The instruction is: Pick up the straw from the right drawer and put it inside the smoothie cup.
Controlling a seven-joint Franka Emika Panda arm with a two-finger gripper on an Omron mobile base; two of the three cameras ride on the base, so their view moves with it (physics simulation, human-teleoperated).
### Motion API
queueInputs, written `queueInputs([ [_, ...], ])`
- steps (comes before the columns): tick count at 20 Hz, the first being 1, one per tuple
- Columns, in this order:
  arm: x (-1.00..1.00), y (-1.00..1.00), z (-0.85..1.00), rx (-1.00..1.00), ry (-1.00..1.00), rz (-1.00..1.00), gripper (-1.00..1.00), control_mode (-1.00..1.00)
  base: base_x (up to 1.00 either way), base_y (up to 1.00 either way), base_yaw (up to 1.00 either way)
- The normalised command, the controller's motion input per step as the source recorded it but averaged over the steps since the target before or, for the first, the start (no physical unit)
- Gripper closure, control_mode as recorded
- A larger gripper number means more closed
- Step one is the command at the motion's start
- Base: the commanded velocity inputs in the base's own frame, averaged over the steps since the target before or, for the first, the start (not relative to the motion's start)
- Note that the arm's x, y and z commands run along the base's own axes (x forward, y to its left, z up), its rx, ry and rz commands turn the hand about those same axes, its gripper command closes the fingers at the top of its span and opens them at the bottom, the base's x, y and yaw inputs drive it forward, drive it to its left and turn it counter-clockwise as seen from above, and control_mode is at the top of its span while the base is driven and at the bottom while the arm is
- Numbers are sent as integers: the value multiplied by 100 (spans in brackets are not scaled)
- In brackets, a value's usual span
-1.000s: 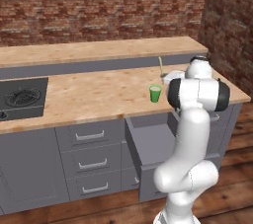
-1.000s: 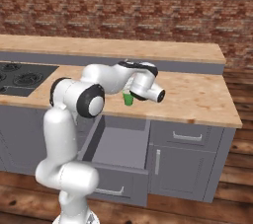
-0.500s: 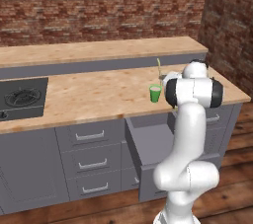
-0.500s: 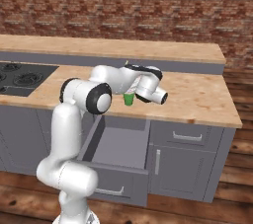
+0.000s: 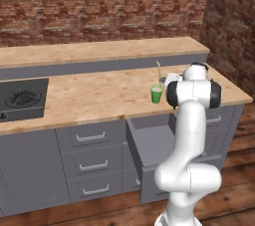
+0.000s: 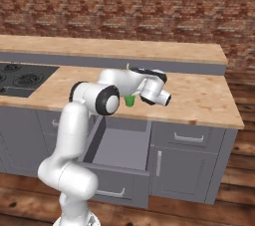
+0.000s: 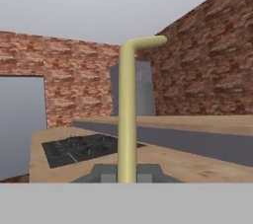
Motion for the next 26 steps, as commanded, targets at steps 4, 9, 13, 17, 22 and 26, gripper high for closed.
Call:
queueInputs([
  [4, 14, 4, -14, 0, -5, 6, 100, -100, 0, 0, 0],
  [9, 3, 10, -5, 0, -5, 4, 100, -100, 0, 0, 0],
  [13, 0, 10, -1, 0, -5, 2, 100, -100, 0, 0, 0],
  [17, 1, 5, -4, 0, -4, 1, 100, -100, 0, 0, 0],
  [22, 5, 0, -6, 0, -3, 0, 100, -100, 0, 0, 0],
  [26, 3, 0, -3, 2, -6, 0, 100, -100, 0, 0, 0],
])
